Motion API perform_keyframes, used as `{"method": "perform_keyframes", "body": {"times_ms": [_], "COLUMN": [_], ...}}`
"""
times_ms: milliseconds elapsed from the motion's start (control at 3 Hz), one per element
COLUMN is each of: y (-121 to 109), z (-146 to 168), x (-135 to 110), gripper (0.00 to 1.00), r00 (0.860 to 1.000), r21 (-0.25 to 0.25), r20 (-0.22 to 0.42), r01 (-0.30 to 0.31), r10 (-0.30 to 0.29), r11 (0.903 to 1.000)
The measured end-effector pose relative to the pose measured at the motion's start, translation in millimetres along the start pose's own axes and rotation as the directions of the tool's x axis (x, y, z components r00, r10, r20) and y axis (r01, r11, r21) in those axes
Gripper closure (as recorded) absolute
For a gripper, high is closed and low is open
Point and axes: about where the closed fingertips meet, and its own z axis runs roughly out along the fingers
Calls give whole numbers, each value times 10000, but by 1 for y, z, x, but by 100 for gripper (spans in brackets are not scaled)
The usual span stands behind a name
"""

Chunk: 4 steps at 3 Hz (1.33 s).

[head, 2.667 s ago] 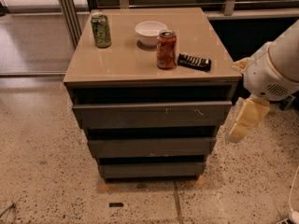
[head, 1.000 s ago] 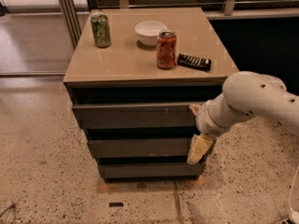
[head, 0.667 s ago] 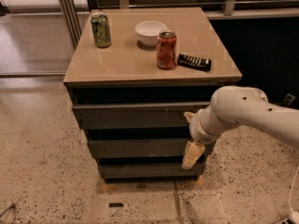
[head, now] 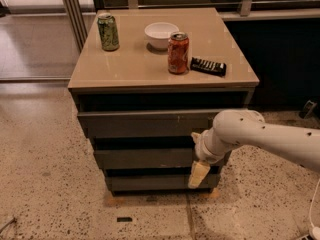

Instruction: Open middle drawer

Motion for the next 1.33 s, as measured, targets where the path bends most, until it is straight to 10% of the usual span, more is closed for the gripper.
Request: {"method": "perform_keyframes", "body": {"times_ms": [667,1333], "y": [1,-3], "z": [62,71], "x": [23,37], "gripper": [0,0], "r00": [9992,9930], "r21": [-644,195], "r20": [-68,-873], "r01": [-386,815], "r10": [383,-795], "r11": [9972,9965]}}
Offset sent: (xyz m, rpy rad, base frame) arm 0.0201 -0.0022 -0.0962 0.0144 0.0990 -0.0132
